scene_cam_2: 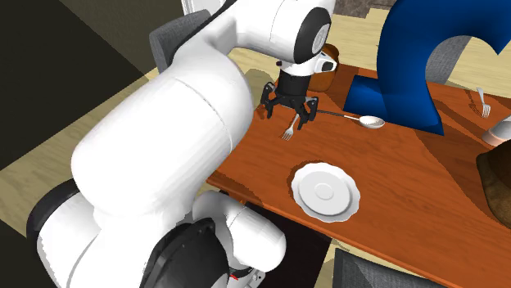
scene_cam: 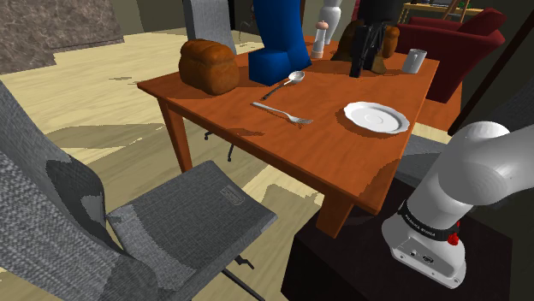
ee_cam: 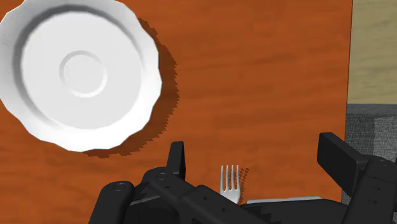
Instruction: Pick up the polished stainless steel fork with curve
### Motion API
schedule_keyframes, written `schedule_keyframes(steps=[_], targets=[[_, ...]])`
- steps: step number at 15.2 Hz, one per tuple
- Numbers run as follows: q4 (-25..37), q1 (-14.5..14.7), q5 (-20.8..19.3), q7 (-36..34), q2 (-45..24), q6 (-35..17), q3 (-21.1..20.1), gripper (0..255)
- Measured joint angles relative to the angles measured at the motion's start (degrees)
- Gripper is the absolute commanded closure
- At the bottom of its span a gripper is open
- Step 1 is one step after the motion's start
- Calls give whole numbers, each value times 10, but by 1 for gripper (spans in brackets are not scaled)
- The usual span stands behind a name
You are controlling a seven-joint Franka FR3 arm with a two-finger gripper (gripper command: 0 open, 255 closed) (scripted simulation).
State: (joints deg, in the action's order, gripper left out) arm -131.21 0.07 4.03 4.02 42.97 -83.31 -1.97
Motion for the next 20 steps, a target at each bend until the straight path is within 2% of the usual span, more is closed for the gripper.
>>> schedule_keyframes(steps=[2, 5, 16, 20], targets=[[-3, 0, 0, -1, -7, -10, -2, 0], [-16, 1, 0, -7, -41, -59, -13, 0], [0, -1, -21, -34, -235, -246, -50, 0], [9, -1, -29, -46, -283, -286, -59, 0]])
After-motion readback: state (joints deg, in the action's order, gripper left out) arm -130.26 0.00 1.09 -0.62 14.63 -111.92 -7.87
